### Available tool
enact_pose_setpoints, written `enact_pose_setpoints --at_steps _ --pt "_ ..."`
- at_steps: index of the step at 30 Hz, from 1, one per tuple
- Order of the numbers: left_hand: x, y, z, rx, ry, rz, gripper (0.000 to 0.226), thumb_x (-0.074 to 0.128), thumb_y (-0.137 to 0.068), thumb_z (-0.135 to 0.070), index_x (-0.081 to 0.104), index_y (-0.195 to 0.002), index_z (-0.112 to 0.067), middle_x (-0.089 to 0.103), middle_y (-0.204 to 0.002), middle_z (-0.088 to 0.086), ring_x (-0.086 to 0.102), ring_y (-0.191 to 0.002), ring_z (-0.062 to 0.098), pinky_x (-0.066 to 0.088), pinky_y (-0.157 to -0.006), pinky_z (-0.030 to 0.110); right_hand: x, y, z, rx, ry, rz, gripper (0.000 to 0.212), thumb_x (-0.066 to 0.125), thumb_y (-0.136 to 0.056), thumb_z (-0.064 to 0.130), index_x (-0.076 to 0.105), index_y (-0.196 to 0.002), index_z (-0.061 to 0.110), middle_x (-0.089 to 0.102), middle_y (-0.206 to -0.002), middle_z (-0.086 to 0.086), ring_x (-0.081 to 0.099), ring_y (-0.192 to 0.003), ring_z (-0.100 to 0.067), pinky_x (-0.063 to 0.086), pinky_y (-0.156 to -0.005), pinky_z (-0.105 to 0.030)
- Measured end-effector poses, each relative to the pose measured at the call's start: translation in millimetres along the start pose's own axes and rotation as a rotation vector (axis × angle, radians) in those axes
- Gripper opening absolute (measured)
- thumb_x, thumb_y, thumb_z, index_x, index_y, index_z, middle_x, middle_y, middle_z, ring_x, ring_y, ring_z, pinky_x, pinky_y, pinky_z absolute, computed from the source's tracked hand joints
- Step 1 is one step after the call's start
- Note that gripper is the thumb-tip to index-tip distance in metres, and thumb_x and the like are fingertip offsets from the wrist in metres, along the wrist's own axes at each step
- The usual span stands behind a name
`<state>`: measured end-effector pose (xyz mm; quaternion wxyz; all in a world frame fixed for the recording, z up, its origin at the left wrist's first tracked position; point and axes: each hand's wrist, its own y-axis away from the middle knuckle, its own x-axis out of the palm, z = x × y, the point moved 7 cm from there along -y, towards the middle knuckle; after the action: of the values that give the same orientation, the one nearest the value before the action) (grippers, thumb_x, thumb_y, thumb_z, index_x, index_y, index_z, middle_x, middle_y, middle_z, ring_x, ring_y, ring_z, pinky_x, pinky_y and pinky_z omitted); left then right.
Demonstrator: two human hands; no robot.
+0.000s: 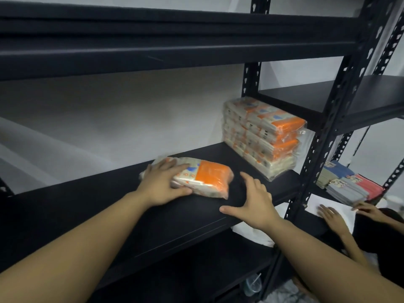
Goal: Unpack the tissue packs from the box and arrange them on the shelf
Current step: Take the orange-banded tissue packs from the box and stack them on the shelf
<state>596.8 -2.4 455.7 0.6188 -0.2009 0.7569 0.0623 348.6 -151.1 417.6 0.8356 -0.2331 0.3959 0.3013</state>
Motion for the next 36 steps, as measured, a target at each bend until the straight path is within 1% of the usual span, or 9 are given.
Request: enact_pose_setpoints --at_steps 3,6,9,13,17,22,27,32,36 --pt "5 -7 -31 0.082 0.101 0.011 0.077 0.065 -0.082 -0.075 0.036 -0.151 -0.057 0.024 -0.169 -0.011 0.009 -0.156 0.012 -0.001 -0.124 0.056 -9 -8 5 -0.071 -0.121 0.042 0.132 0.082 -0.052 0.081 0.01 -0.158 0.05 0.023 -0.162 0.008 0.022 -0.149 -0.021 0.031 -0.119 -0.056" --pt "9 -18 -52 0.133 0.167 0.023 0.076 0.068 -0.082 -0.072 0.037 -0.15 -0.058 0.023 -0.169 -0.014 0.007 -0.156 0.006 -0.005 -0.125 0.053 -12 -16 9 -0.133 -0.121 0.104 0.124 0.083 -0.056 0.078 0.012 -0.156 0.057 0.013 -0.168 0.008 0.009 -0.155 -0.021 0.025 -0.122 -0.056" --pt "15 -29 -63 0.163 0.209 0.017 0.09 0.071 -0.078 -0.072 0.027 -0.155 -0.054 0.026 -0.167 -0.018 0.009 -0.156 0.008 -0.002 -0.126 0.058 -19 -20 3 -0.164 -0.081 0.099 0.111 0.08 -0.061 0.074 0.024 -0.155 0.055 0.031 -0.155 0.009 0.025 -0.146 -0.019 0.032 -0.12 -0.047" --pt "23 -39 -58 0.001 0.348 -0.001 0.124 0.082 -0.062 -0.075 0.01 -0.159 -0.049 0.028 -0.166 -0.014 0.006 -0.157 0.032 0.004 -0.124 0.063 -28 -22 -3 -0.147 -0.034 0.108 0.111 0.077 -0.057 0.068 0.027 -0.154 0.051 0.036 -0.133 0.013 0.039 -0.129 -0.014 0.047 -0.108 -0.039" --pt "22 -47 -57 -0.083 0.335 -0.16 0.144 0.084 -0.053 -0.078 0.007 -0.164 -0.029 0.016 -0.171 -0.001 0.007 -0.159 0.02 -0.008 -0.126 0.054 -37 -25 -8 -0.109 -0.048 0.065 0.11 0.073 -0.052 0.067 0.032 -0.153 0.048 0.036 -0.129 0.011 0.043 -0.126 -0.016 0.05 -0.104 -0.039" --pt "48 -54 -45 -0.36 0.336 -0.087 0.155 0.07 -0.05 -0.094 -0.005 -0.164 -0.02 0.002 -0.173 0.01 -0.004 -0.159 0.027 -0.007 -0.124 0.057 -40 -28 -17 -0.04 -0.026 -0.028 0.105 0.074 -0.057 0.063 0.031 -0.152 0.05 0.036 -0.138 0.008 0.035 -0.132 -0.02 0.042 -0.111 -0.044" --pt "74 -49 -49 -0.384 -0.031 0.202 0.134 0.013 -0.068 -0.104 0.003 -0.165 -0.012 -0.003 -0.171 0.023 -0.007 -0.158 0.038 -0.006 -0.125 0.062 -40 -32 -22 -0.016 -0.092 -0.1 0.102 0.077 -0.057 0.063 0.041 -0.15 0.044 0.038 -0.136 0.007 0.034 -0.135 -0.018 0.04 -0.112 -0.039" --pt "78 -49 -51 -0.35 -0.108 0.253 0.128 0.015 -0.073 -0.101 -0.003 -0.165 -0.014 -0.01 -0.169 0.024 -0.011 -0.157 0.039 -0.005 -0.125 0.061 -48 -34 -16 -0.022 -0.173 -0.18 0.103 0.074 -0.052 0.07 0.052 -0.147 0.036 0.043 -0.131 0.007 0.041 -0.133 -0.016 0.042 -0.112 -0.038" --pt "77 -48 -50 -0.34 -0.105 0.221 0.124 0.02 -0.078 -0.097 0.001 -0.165 -0.012 -0.008 -0.17 0.025 -0.01 -0.158 0.038 -0.003 -0.126 0.059 -66 -33 6 -0.066 -0.208 -0.266 0.103 0.072 -0.053 0.075 0.052 -0.146 0.035 0.044 -0.131 0.009 0.043 -0.13 -0.011 0.039 -0.105 -0.027"
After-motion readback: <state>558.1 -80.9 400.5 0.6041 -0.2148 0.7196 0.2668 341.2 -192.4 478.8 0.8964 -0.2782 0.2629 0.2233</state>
